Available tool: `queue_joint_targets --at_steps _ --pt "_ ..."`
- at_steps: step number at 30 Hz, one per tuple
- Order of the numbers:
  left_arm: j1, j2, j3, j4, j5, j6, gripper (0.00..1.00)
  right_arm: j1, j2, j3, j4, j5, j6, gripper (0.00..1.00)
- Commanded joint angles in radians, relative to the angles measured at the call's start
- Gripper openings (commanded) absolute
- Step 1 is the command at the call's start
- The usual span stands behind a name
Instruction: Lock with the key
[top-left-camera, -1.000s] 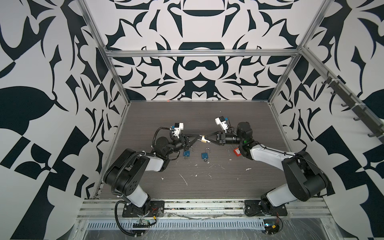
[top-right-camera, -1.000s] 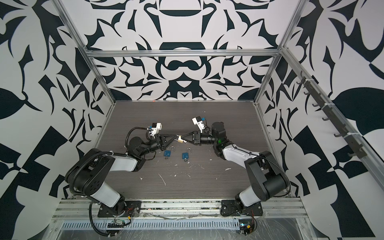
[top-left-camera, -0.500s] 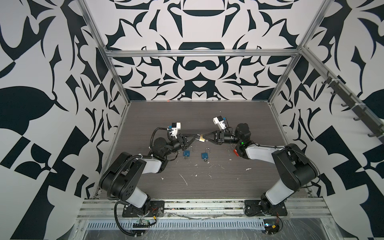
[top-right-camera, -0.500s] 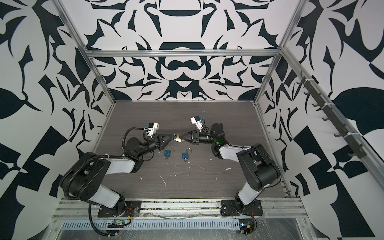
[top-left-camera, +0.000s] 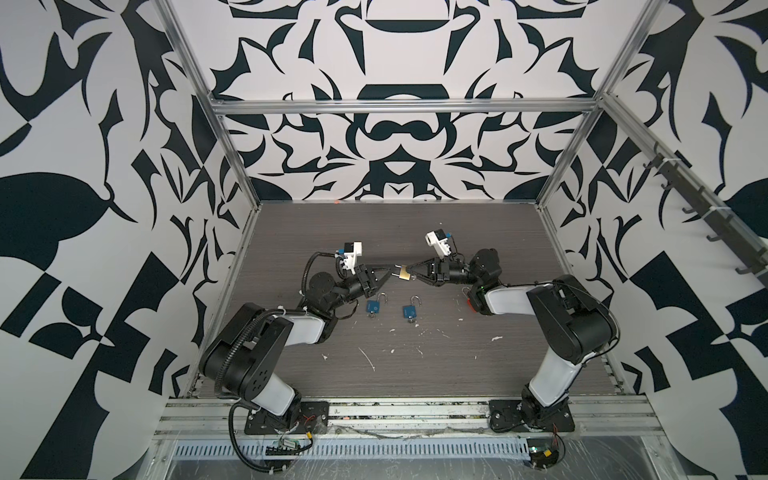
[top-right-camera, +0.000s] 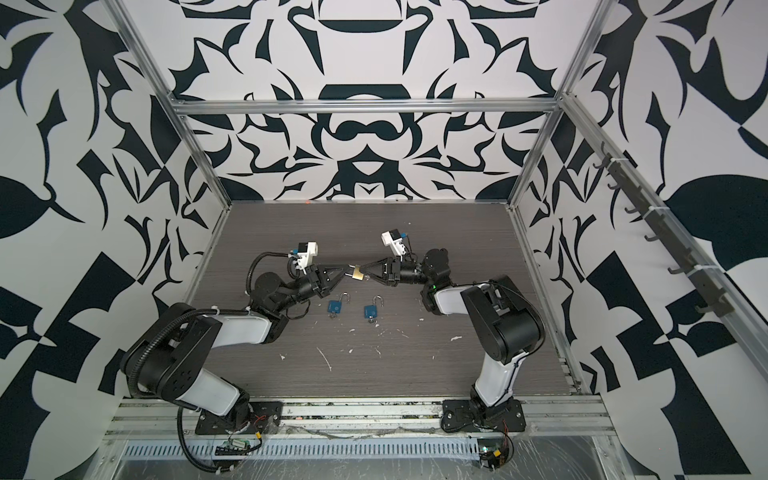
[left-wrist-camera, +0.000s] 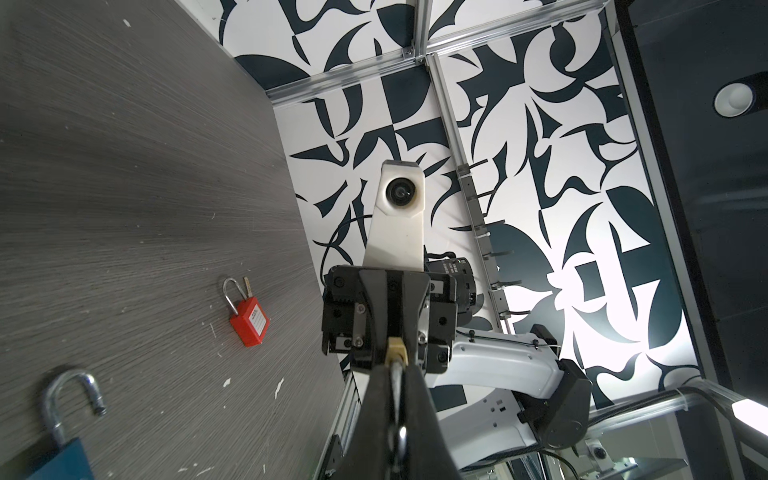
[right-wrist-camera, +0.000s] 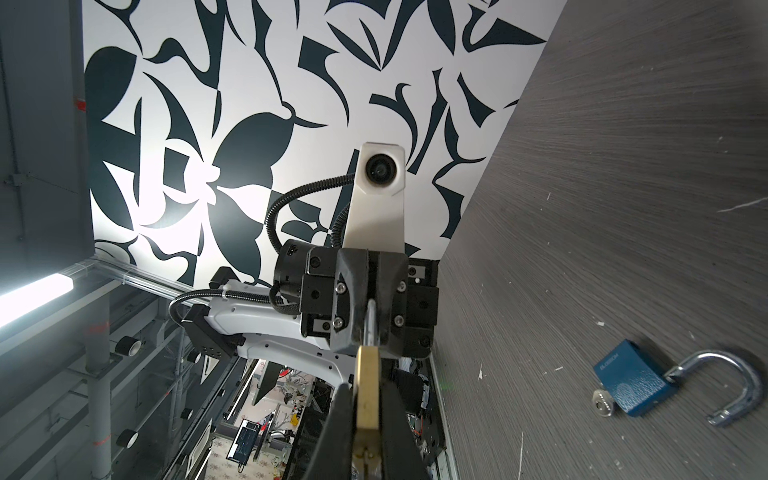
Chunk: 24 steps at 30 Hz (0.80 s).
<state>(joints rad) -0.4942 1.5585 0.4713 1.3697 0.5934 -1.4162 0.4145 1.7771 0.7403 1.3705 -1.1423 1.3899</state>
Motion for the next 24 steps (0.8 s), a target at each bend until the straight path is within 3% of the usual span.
queue_joint_targets --at_steps 1,13,19,24 --pt "-0.063 0.020 0.038 0.056 0.115 -0.001 0.00 0.020 0.012 0.068 0.059 0.046 -0.002 0.00" --pt "-0.115 0.060 0.063 0.044 0.128 0.006 0.00 0.084 0.106 0.230 0.064 0.041 0.034 0.00" --pt "-0.056 0.017 -0.017 0.055 0.067 0.003 0.00 0.037 0.107 0.214 0.058 0.075 0.084 0.00" --pt "0.019 0.012 -0.039 0.052 0.088 0.013 0.00 -0.033 0.075 0.130 0.059 0.119 0.100 0.28"
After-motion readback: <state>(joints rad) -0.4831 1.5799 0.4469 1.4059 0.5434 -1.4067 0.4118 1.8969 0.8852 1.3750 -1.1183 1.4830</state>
